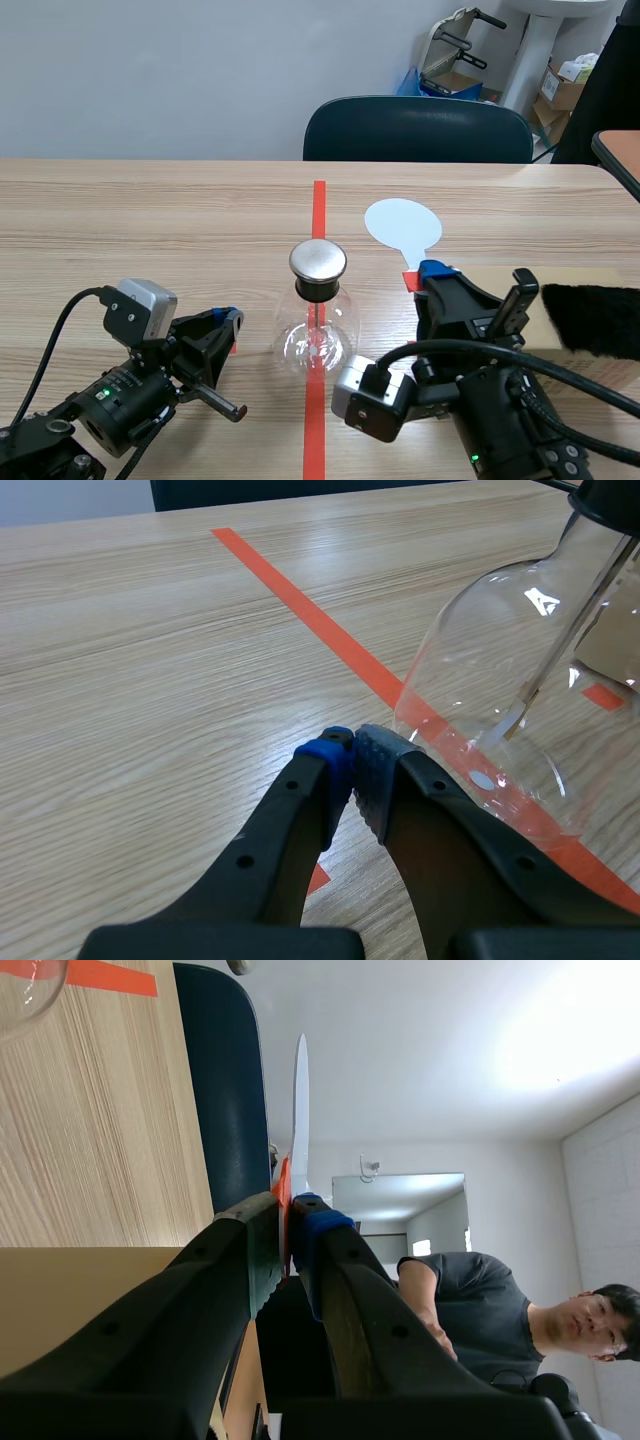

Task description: Do the electroscope experiment

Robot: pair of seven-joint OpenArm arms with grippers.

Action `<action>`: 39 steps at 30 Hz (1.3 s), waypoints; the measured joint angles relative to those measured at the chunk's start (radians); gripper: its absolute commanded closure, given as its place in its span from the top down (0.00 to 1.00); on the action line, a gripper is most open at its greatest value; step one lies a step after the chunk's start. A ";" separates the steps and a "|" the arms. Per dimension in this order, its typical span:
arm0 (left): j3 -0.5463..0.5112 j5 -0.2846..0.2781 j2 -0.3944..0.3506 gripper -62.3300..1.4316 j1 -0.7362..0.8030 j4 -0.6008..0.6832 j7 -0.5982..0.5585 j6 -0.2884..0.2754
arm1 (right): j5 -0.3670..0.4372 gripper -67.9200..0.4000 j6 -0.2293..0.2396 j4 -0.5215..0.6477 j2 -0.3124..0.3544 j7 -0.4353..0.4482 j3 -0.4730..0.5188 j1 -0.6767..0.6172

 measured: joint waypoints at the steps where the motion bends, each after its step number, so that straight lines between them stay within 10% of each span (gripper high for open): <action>1: 0.000 0.000 0.000 0.07 0.000 0.000 0.000 0.000 | 0.000 0.03 0.000 0.000 0.000 0.000 0.000 0.000; 39: 0.000 0.106 0.002 0.07 0.000 0.000 0.011 -0.027 | 0.000 0.03 0.000 0.000 0.000 0.000 0.000 0.000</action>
